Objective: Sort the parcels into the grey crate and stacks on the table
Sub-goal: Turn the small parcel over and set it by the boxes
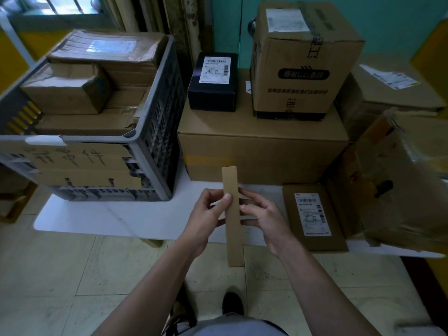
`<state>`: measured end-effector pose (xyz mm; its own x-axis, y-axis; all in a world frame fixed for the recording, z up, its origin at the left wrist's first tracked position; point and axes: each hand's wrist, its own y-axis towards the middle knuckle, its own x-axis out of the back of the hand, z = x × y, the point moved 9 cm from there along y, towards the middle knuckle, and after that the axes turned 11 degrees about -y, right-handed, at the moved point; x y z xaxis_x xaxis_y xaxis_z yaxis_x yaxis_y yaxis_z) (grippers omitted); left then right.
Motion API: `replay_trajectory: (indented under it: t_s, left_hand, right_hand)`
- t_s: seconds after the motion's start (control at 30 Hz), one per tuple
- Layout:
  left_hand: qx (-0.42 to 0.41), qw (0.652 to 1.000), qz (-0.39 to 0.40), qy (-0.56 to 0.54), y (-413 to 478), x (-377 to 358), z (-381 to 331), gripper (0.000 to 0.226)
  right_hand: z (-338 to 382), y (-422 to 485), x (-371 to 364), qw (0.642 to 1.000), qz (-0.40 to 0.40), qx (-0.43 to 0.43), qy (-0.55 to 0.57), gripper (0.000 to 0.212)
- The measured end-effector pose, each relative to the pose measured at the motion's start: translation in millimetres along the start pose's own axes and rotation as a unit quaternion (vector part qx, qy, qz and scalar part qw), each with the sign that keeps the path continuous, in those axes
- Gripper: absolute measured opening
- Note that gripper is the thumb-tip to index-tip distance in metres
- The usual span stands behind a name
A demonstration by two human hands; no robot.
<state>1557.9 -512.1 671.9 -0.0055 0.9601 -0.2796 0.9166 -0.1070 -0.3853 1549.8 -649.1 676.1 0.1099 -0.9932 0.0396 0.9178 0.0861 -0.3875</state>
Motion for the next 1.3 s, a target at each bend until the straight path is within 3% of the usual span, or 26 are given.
replay_trajectory:
  t_s: [0.13, 0.5, 0.73, 0.87, 1.3]
  left_hand:
    - [-0.026, 0.999, 0.001, 0.039, -1, -1, -8, 0.028]
    - [-0.017, 1.000, -0.006, 0.007, -4, -6, -11, 0.033]
    - [0.003, 0.999, -0.003, -0.042, -9, -5, -12, 0.066]
    - [0.009, 0.999, 0.011, -0.049, -14, -9, -13, 0.065]
    - [0.026, 0.999, 0.022, -0.037, -16, -6, -2, 0.055]
  right_hand:
    - [9, -3, -3, 1.000, -0.010, 0.016, 0.009, 0.021]
    - [15, -7, -3, 0.999, -0.018, 0.031, -0.004, 0.022]
    - [12, -9, -2, 1.000, -0.021, 0.016, 0.005, 0.023]
    - [14, -12, -3, 0.999, -0.023, 0.027, 0.001, 0.037]
    - [10, -17, -8, 1.000, -0.013, 0.019, 0.003, 0.042]
